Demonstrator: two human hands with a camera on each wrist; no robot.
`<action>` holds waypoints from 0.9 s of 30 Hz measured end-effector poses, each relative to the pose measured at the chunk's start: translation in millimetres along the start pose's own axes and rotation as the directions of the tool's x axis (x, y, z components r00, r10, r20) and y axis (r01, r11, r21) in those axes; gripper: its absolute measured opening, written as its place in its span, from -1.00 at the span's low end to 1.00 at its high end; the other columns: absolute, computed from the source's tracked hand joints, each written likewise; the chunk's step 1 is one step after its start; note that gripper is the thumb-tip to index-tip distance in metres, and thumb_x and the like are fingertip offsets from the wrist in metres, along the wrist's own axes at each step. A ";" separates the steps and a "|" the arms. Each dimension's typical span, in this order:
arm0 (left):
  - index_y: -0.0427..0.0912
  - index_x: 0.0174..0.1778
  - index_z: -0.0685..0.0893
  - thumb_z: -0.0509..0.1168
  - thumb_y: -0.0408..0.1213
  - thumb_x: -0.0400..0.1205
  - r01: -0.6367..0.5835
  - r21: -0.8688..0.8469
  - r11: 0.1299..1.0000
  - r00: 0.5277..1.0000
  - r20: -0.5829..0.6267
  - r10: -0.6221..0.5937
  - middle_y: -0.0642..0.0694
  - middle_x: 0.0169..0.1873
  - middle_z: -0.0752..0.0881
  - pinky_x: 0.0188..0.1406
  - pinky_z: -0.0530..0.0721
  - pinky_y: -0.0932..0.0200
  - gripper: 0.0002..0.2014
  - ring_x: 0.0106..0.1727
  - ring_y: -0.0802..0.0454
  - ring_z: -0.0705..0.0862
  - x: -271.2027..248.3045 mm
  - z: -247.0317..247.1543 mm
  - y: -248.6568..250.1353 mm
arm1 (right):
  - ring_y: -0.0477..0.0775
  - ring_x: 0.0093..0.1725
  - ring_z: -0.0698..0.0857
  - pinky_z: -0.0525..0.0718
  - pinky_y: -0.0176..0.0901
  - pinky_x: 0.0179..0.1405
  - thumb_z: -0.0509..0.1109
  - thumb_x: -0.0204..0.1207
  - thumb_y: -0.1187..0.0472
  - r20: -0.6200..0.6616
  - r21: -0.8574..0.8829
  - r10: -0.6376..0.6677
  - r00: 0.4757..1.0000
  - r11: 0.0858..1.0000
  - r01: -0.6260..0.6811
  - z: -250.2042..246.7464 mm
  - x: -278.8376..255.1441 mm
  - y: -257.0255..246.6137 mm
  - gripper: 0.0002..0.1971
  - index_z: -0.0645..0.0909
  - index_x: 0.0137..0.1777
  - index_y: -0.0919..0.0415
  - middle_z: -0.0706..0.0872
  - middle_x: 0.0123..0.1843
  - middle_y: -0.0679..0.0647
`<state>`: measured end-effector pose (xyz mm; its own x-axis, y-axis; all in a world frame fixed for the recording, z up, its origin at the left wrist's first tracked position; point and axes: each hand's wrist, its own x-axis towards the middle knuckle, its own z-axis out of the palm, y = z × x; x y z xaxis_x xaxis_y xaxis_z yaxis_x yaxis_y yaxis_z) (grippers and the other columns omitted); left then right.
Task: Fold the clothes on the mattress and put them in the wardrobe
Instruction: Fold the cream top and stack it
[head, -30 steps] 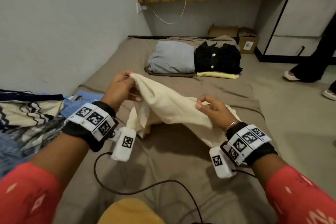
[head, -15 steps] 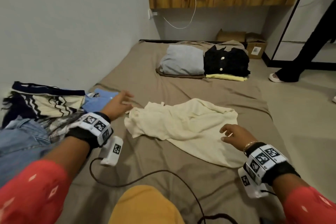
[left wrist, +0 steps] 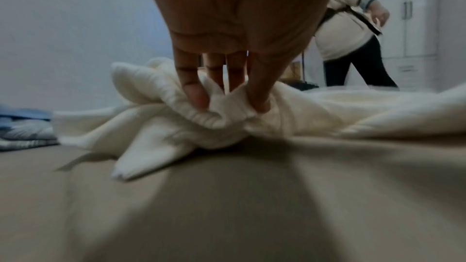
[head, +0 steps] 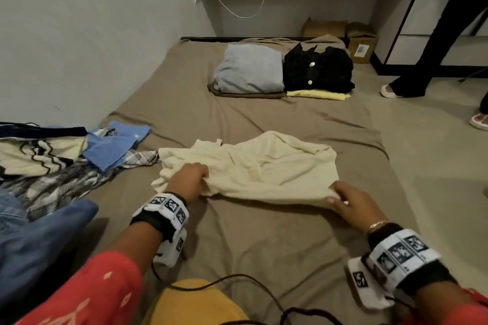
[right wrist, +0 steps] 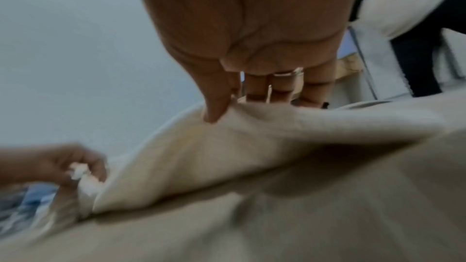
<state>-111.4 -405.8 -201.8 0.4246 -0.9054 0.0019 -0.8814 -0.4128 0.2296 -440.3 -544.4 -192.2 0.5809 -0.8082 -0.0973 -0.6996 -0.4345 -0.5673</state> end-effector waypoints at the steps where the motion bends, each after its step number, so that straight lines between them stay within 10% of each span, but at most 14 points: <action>1: -0.33 0.08 0.64 0.26 -0.47 0.53 0.040 -0.127 0.991 0.994 -0.100 -0.053 -0.34 0.00 0.69 0.03 0.54 -0.02 -0.79 0.08 -0.25 0.63 1.4 -12.8 -1.6 | 0.17 -0.08 0.60 0.33 -0.18 -0.23 0.27 0.43 0.04 -0.090 0.130 -0.016 0.996 0.991 0.027 -13.9 2.0 -0.3 -0.69 0.56 0.03 0.27 0.66 -0.08 0.20; 7: -0.17 -0.08 0.48 0.14 -0.51 0.63 -0.028 -0.470 0.882 0.885 -0.421 -0.196 -0.26 -0.26 0.54 -0.29 0.28 0.17 -0.86 -0.19 -0.04 0.48 1.5 -120.7 -8.2 | 0.13 -0.12 0.60 0.47 -0.06 -0.16 0.42 0.50 0.15 -0.103 0.044 -0.210 0.972 0.976 0.215 -97.0 12.2 -28.0 -0.80 0.46 0.01 0.12 0.62 -0.11 0.08; 12: -0.29 0.03 0.56 0.21 -0.15 0.60 -0.107 -0.335 0.936 0.845 -0.526 -0.092 -0.24 -0.16 0.61 -0.18 0.36 0.12 -0.74 -0.15 -0.10 0.53 -19.9 -202.1 -6.9 | 0.27 0.05 0.62 0.35 -0.15 -0.12 0.44 0.47 0.24 -0.205 -0.263 -0.295 0.933 0.935 0.237 -166.9 5.9 -68.7 -0.83 0.66 0.04 0.22 0.59 -0.11 0.08; 16: -0.14 -0.07 0.60 0.16 0.42 0.25 -0.073 0.084 0.994 0.908 -0.407 0.101 -0.14 -0.28 0.63 -0.25 0.38 0.10 -0.32 -0.24 -0.11 0.55 -48.3 -256.2 0.6 | 0.31 0.03 0.63 0.37 -0.13 -0.13 0.45 0.47 0.25 -0.349 -0.272 -0.299 0.888 0.939 0.209 -215.6 -8.6 -100.9 -0.83 0.73 0.00 0.32 0.66 -0.14 0.21; 19: -0.15 -0.05 0.63 0.35 0.29 0.41 -0.007 0.427 0.904 0.913 -0.367 0.180 -0.20 -0.15 0.71 -0.22 0.47 0.06 -0.47 -0.09 -0.21 0.65 -61.7 -279.4 5.3 | 0.38 0.06 0.63 0.36 -0.11 -0.13 0.40 0.51 0.28 -0.384 -0.339 -0.311 0.870 0.923 0.180 -242.3 -12.2 -116.8 -0.82 0.73 0.03 0.36 0.73 -0.04 0.36; 22: -0.16 -0.10 0.69 0.27 0.41 0.28 -0.026 0.251 0.968 0.867 -0.477 0.147 -0.25 -0.17 0.73 -0.13 0.53 -0.02 -0.34 -0.08 -0.24 0.66 -75.1 -302.2 -1.5 | 0.41 0.12 0.62 0.44 -0.02 -0.06 0.29 0.60 0.24 -0.450 -0.385 -0.305 0.839 0.914 0.126 -263.7 -17.4 -129.4 -0.74 0.69 0.15 0.35 0.70 0.10 0.40; 27: -0.04 0.06 0.72 0.10 0.46 0.14 -0.081 0.087 0.993 0.949 -0.297 0.104 -0.11 -0.03 0.71 0.06 0.46 0.09 -0.21 0.10 -0.13 0.62 -87.7 -317.7 2.7 | 0.30 0.00 0.61 0.48 0.01 -0.08 0.25 0.62 0.25 -0.440 -0.262 -0.231 0.868 0.957 0.123 -283.2 -20.0 -140.2 -0.78 0.68 0.07 0.37 0.66 -0.02 0.29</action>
<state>-85.2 -296.0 108.0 0.3732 -0.8727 0.3148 -0.9276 -0.3452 0.1429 -471.8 -580.0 120.8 0.4827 -0.7756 0.4067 -0.7075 -0.6191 -0.3408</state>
